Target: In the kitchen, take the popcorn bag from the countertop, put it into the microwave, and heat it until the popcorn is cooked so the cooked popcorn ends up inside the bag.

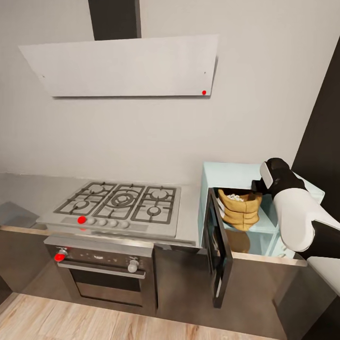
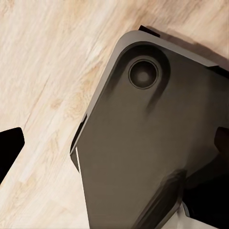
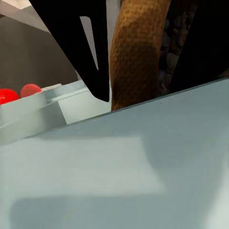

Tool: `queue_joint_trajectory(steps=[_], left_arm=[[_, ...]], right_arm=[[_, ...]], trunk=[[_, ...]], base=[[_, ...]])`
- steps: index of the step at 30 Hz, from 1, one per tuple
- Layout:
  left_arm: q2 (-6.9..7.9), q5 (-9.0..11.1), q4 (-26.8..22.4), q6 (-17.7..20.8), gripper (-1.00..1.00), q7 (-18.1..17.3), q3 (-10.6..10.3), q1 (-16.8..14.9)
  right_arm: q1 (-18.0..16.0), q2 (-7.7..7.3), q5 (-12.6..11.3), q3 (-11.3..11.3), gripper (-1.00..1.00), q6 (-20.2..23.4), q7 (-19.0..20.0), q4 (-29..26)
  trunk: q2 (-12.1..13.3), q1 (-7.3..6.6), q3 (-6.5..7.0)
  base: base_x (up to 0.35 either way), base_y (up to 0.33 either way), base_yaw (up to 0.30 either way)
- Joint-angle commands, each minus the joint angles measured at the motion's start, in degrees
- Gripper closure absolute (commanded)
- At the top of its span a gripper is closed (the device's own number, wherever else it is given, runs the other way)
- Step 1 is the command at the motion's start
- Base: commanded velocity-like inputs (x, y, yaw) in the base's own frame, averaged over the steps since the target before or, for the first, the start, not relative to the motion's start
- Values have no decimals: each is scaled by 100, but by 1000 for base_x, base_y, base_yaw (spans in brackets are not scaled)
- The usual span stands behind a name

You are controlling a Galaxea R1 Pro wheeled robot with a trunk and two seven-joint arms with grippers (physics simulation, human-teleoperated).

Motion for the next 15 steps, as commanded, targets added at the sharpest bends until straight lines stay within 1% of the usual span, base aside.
queue_joint_trajectory(steps=[1,6,7,11,15], left_arm=[[-2,10,-9,-10,-100,18,12,1],[-2,14,-9,-10,-100,18,14,1],[-2,13,-9,-10,-100,18,14,1],[-2,12,-7,-10,-100,18,14,1],[-2,12,-2,-10,-100,18,14,1]], right_arm=[[-6,5,40,-33,100,20,26,-5],[-6,5,70,-25,100,20,12,4],[-6,5,60,-26,-100,20,12,4],[-6,5,93,-28,-100,20,21,4],[-6,5,74,-29,-100,20,30,4]], trunk=[[-5,1,-7],[-5,1,-7],[-5,1,-7],[-5,1,-7],[-5,1,-7]], base=[[4,0,0],[0,0,0],[0,0,0],[0,0,0],[0,0,0]])
